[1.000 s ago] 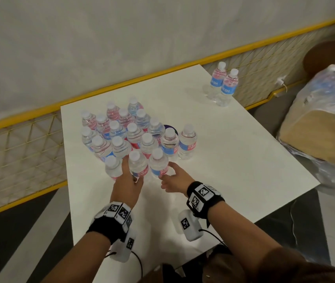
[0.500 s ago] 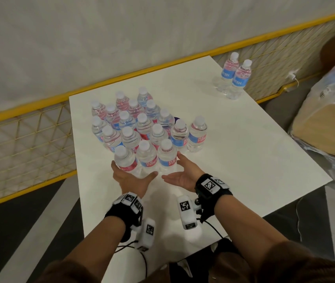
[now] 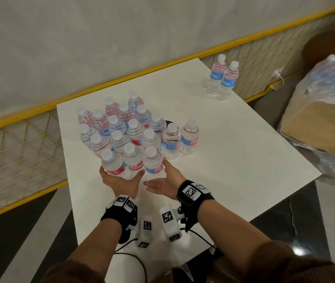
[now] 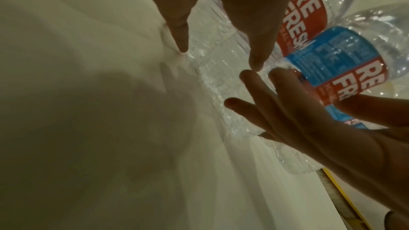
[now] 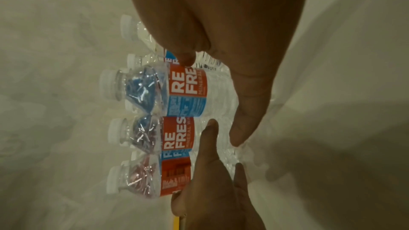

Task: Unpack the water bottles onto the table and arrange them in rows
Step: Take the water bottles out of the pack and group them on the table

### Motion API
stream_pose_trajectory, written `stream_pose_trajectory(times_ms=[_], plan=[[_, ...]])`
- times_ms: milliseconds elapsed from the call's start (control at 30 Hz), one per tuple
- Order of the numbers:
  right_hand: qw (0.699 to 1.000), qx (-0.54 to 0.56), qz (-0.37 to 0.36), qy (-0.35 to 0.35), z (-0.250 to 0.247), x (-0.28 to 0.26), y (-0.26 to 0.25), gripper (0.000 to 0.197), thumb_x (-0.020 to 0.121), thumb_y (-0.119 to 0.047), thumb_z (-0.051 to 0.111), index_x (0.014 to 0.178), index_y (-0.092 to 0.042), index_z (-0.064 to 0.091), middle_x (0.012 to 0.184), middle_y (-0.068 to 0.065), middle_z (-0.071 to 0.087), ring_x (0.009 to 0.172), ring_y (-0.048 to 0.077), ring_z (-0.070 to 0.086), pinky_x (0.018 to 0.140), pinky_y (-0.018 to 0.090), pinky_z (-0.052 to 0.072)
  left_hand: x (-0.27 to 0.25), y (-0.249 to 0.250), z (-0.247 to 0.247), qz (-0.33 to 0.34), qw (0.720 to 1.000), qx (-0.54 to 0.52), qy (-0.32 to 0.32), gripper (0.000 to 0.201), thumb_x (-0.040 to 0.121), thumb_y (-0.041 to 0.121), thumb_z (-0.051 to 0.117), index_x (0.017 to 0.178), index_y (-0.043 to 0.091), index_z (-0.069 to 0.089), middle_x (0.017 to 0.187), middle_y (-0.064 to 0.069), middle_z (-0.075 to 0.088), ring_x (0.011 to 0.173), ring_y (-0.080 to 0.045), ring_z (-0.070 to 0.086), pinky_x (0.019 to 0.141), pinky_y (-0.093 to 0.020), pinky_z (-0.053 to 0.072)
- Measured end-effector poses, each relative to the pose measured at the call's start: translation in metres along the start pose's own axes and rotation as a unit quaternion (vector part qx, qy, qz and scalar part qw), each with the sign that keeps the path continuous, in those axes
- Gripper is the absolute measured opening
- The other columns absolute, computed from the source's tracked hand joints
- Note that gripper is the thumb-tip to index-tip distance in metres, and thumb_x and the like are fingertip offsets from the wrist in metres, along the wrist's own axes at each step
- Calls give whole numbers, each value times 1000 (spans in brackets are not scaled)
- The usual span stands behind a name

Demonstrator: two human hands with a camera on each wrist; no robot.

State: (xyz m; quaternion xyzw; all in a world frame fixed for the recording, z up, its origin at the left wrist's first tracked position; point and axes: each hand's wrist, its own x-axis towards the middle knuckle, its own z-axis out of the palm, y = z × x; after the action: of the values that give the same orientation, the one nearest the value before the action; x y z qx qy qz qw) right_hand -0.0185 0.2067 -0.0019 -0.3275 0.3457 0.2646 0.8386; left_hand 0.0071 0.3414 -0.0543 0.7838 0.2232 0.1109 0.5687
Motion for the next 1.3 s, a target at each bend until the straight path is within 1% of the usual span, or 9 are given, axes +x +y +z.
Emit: stream_pose_trajectory(times_ms=[167, 333, 467, 567, 667, 733, 967, 1133, 1300], plan=[[1000, 9, 7, -5, 7, 9, 4, 66, 92, -59, 40, 145, -25, 21, 144, 28, 33, 123, 39, 51, 99, 47, 43, 9, -5, 1, 70, 998, -3, -4, 115, 42, 37, 85, 137, 4, 30, 133, -4, 45, 120, -12, 46, 102, -31, 36], [1000, 10, 16, -10, 14, 13, 4, 68, 92, -58, 40, 147, -24, 19, 145, 28, 31, 125, 40, 49, 98, 47, 43, 16, -11, 2, 10, 999, 44, -1, 124, 54, 15, 90, 147, 3, 9, 148, -18, 27, 139, -29, 26, 114, -47, 26], [1000, -10, 22, -19, 5, 11, -2, 72, 93, -56, 40, 149, -23, 11, 147, 29, 28, 127, 41, 45, 103, 51, 39, 4, 5, 7, -90, 992, 94, 5, 118, 64, 14, 85, 149, 7, 4, 151, -18, 18, 139, -30, 22, 113, -43, 27], [998, -63, 5, 1, -19, 6, -15, 70, 94, -52, 42, 150, -21, 11, 142, 28, 37, 123, 40, 49, 101, 51, 42, -7, 4, 18, -243, 963, 116, -5, 88, 70, 14, 80, 139, 6, 27, 143, -19, 33, 125, -33, 43, 102, -43, 38], [988, -143, -41, 41, -57, -7, -42, 60, 95, -47, 45, 144, -17, 29, 130, 20, 53, 109, 33, 59, 91, 44, 49, -25, 4, 37, -347, 918, 66, -179, 13, 79, 12, 64, 84, 9, 52, 96, -13, 59, 74, -23, 59, 66, -30, 53], [981, -168, -69, 71, -87, -23, -67, 48, 95, -43, 48, 133, -15, 44, 118, 14, 60, 97, 27, 62, 81, 37, 51, -51, 18, 58, -364, 891, 47, -269, 20, 87, 4, 52, 69, 11, 48, 69, -5, 50, 49, -13, 49, 44, -17, 42], [954, -123, -178, 208, -200, -85, -156, 23, 93, -30, 53, 110, -14, 57, 99, 7, 65, 95, 25, 61, 79, 34, 50, -124, 115, 165, -63, 857, 110, -499, 17, 88, 3, 56, 78, 17, 53, 74, -1, 56, 60, -15, 54, 52, -21, 39], [935, -70, -225, 265, -285, -129, -214, 17, 94, -27, 52, 106, -17, 57, 96, 6, 65, 92, 23, 62, 81, 34, 49, -170, 181, 274, 237, 793, 186, -530, 9, 87, 15, 58, 93, 20, 63, 108, 0, 57, 99, -15, 56, 87, -21, 40], [923, -57, -245, 290, -350, -153, -257, 16, 95, -23, 51, 107, -15, 58, 97, 6, 66, 78, 18, 61, 66, 28, 48, -225, 232, 377, 440, 697, 242, -511, 25, 88, 20, 56, 108, 29, 67, 156, -4, 11, 144, -24, 4, 113, -36, 19]])
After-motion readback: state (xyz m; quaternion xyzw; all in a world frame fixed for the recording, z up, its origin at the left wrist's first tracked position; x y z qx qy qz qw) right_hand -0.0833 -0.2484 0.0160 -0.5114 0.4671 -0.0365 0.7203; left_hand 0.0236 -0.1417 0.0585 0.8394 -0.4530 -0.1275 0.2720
